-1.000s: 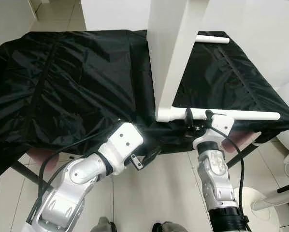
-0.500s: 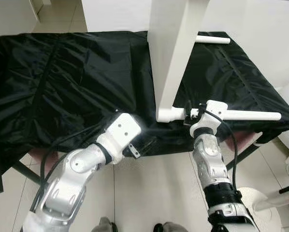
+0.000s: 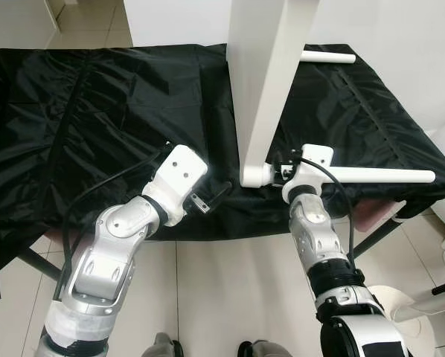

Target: Building children table

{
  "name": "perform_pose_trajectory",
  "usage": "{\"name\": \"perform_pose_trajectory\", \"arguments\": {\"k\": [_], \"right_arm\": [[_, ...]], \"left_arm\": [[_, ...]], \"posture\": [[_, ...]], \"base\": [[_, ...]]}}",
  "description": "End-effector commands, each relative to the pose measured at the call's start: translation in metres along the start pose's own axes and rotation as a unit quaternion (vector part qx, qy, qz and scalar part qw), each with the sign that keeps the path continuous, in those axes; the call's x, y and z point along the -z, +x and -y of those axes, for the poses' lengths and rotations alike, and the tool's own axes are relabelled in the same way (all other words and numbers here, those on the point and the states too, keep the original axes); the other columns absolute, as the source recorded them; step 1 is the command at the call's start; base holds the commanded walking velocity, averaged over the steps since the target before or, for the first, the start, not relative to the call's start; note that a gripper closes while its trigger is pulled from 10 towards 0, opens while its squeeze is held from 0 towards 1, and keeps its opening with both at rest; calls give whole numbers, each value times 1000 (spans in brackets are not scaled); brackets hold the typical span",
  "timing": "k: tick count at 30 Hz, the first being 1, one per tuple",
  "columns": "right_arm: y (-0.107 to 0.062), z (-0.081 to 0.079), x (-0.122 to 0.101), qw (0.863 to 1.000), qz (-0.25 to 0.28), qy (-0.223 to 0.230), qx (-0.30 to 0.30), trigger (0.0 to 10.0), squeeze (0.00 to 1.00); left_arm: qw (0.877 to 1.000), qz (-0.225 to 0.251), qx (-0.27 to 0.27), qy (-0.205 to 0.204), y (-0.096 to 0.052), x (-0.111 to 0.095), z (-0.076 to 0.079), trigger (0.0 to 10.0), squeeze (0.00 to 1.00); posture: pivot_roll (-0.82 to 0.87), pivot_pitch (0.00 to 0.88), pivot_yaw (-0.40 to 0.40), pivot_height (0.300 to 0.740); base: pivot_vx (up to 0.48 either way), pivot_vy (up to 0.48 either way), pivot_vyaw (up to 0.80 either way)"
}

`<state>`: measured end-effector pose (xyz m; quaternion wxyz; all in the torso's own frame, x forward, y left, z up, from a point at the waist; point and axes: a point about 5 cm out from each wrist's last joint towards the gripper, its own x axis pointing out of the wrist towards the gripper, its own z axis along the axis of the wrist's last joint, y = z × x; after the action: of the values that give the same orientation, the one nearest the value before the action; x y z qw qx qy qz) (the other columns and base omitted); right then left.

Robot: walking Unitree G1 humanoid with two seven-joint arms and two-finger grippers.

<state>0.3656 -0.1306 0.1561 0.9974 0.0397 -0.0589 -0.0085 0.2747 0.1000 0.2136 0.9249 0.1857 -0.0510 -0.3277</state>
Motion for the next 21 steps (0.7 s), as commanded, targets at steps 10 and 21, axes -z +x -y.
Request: {"name": "perform_pose_trajectory", "arguments": {"k": [10, 21], "right_arm": [[7, -31, 4, 995, -25, 4, -95, 10000, 0], [4, -57, 9, 988, -36, 20, -151, 10000, 0]], "left_arm": [[993, -14, -117, -2, -3, 2, -16, 10000, 0], [992, -14, -126, -2, -4, 0, -16, 10000, 0]], "posture": [[-21, 155, 28, 740], [-14, 153, 22, 740]], "base": [[0, 0, 0], [0, 0, 0]]}}
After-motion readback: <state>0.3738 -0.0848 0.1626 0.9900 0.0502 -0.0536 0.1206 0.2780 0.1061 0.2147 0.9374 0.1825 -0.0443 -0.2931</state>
